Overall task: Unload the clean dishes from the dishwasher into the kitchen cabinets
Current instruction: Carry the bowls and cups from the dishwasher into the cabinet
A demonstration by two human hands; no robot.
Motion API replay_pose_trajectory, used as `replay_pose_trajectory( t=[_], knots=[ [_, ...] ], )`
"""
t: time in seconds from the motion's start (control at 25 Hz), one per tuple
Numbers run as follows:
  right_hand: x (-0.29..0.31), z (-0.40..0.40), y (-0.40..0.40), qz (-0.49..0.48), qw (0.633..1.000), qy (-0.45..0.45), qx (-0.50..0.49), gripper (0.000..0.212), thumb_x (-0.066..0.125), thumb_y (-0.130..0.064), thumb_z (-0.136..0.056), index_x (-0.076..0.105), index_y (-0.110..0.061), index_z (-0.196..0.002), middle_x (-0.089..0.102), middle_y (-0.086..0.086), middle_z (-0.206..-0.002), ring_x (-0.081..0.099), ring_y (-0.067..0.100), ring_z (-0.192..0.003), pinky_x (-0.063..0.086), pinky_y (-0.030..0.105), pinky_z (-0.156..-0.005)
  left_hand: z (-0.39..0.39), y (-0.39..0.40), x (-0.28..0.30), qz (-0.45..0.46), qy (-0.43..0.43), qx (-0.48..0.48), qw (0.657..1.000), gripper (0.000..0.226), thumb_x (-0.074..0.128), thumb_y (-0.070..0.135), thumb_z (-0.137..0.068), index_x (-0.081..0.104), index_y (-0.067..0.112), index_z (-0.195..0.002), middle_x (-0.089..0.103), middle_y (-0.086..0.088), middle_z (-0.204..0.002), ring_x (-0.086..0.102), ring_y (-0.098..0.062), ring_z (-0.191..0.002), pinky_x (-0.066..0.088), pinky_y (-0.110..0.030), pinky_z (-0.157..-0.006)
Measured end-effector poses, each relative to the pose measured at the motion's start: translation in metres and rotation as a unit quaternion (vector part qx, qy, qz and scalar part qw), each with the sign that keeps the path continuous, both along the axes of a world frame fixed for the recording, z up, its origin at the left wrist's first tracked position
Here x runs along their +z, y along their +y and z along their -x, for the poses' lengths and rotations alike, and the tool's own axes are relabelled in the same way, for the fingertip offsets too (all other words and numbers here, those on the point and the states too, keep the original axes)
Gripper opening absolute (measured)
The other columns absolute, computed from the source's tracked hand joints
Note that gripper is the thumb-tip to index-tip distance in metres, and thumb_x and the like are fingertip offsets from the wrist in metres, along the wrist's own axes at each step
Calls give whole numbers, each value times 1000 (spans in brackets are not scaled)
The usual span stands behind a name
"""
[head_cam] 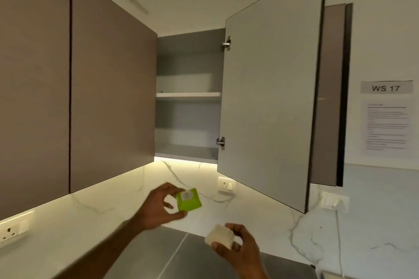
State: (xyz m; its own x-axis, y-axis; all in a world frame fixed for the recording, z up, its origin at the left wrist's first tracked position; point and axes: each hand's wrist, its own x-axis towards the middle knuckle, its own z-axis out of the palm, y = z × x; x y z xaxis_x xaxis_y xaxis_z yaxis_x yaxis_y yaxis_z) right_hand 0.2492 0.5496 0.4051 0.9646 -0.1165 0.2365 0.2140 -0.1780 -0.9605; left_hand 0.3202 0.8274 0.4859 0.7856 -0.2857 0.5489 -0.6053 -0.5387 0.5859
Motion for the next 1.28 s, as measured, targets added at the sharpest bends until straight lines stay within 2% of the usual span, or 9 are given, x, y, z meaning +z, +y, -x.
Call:
replay_pose_trajectory(
  t=[0.08, 0.16, 0.24, 0.32, 0.4, 0.6, 0.88, 1.08, 1.28],
  knots=[
    [30, -36, 21, 114, 993, -37, -14, 72, 100, -53, -54, 63, -29, -112, 71, -13, -112, 74, 10, -91, 59, 18, -74, -52, 26, 24, -6, -24, 20, 999, 61, 96, 39, -61, 75, 30, -117, 67, 14, -109, 68, -12, -102, 64, -34, -72],
    [59, -86, 42, 232, 967, -99, -43, 73, 83, -78, -57, 56, -37, -111, 65, -22, -112, 67, 5, -97, 56, 15, -79, -109, 46, 46, -21, -26, 15, 999, 61, 95, 42, -62, 74, 31, -119, 69, 13, -108, 68, -10, -100, 64, -29, -74],
    [89, -152, 56, 315, 934, -151, -79, 77, 67, -91, -62, 55, -34, -113, 63, -19, -108, 62, 6, -97, 53, 18, -82, -173, 60, 70, -46, -38, 14, 998, 58, 95, 43, -65, 73, 31, -118, 70, 14, -107, 69, -8, -97, 60, -19, -75],
    [123, -220, 68, 372, 901, -197, -101, 71, 69, -79, -76, 57, -24, -120, 64, -7, -111, 61, 13, -100, 50, 25, -85, -231, 69, 87, -71, -38, 15, 997, 57, 94, 39, -69, 71, 30, -120, 70, 15, -108, 68, -2, -97, 54, -10, -74],
    [157, -281, 82, 415, 878, -208, -115, 58, 64, -57, -94, 52, -17, -135, 62, 6, -122, 58, 25, -111, 47, 32, -92, -284, 70, 104, -71, -36, 13, 997, 65, 93, 41, -72, 68, 24, -129, 71, 13, -112, 67, -2, -100, 54, -11, -77],
    [177, -381, 108, 464, 863, -100, -174, 53, 52, -32, -108, 32, -16, -155, 41, 25, -140, 47, 40, -127, 48, 41, -102, -397, 50, 124, -127, -28, -5, 991, 79, 89, 39, -79, 55, 10, -144, 68, -2, -131, 67, -15, -115, 51, -23, -95],
    [161, -435, 77, 571, 800, 76, -168, 61, 61, -15, -102, 24, -9, -150, 37, 27, -139, 50, 44, -126, 51, 46, -96, -464, 22, 98, -206, 21, -58, 977, 53, 76, 32, -93, 58, 11, -138, 66, -9, -134, 63, -26, -120, 50, -37, -103],
    [161, -451, 63, 572, 801, 97, -147, 47, 55, -17, -104, 30, -12, -144, 48, 24, -134, 56, 43, -121, 49, 44, -92, -476, 3, 86, -220, 55, -82, 970, 48, 69, 30, -97, 56, 9, -139, 64, -10, -135, 60, -28, -124, 46, -42, -108],
    [160, -449, 66, 577, 796, 104, -151, 68, 62, 0, -93, 30, -17, -150, 44, 20, -144, 40, 43, -140, 46, 49, -105, -477, -6, 78, -209, 65, -67, 974, 43, 67, 26, -97, 57, 9, -135, 64, -13, -133, 60, -32, -123, 47, -40, -101]
  ],
)
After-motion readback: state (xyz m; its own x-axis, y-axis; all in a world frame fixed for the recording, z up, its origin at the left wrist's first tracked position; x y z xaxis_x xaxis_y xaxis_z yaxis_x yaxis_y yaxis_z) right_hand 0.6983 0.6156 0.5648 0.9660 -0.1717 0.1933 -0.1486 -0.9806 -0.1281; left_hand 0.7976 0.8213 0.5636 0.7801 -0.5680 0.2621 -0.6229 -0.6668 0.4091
